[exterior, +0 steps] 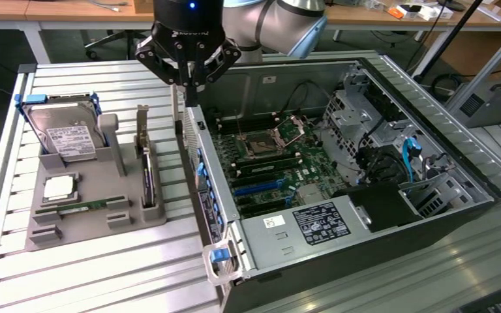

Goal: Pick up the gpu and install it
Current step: 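Reach for the gpu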

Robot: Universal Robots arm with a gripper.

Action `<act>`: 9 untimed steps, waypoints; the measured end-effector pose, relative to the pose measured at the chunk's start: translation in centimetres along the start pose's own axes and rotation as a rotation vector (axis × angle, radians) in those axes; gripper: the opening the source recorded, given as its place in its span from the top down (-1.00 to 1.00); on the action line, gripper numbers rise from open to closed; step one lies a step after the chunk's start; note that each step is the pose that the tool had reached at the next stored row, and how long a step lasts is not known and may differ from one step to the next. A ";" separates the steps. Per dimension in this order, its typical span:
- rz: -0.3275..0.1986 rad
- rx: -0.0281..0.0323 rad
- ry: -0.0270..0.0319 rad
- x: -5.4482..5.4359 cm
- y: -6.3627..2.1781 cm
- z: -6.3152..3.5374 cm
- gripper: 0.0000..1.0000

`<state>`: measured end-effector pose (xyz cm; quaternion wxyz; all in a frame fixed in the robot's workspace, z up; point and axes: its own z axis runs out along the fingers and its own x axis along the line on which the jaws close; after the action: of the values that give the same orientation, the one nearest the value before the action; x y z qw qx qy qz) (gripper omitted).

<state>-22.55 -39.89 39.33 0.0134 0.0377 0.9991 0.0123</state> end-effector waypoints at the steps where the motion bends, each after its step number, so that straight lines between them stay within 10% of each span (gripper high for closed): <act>1: 0.000 0.0000 -0.0001 0.0 0.00 0.00 0.79; 9: 0.000 0.0003 -0.0001 0.2 -0.01 0.00 0.79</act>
<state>-22.73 -39.89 39.33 0.0135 0.0377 0.9991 0.0121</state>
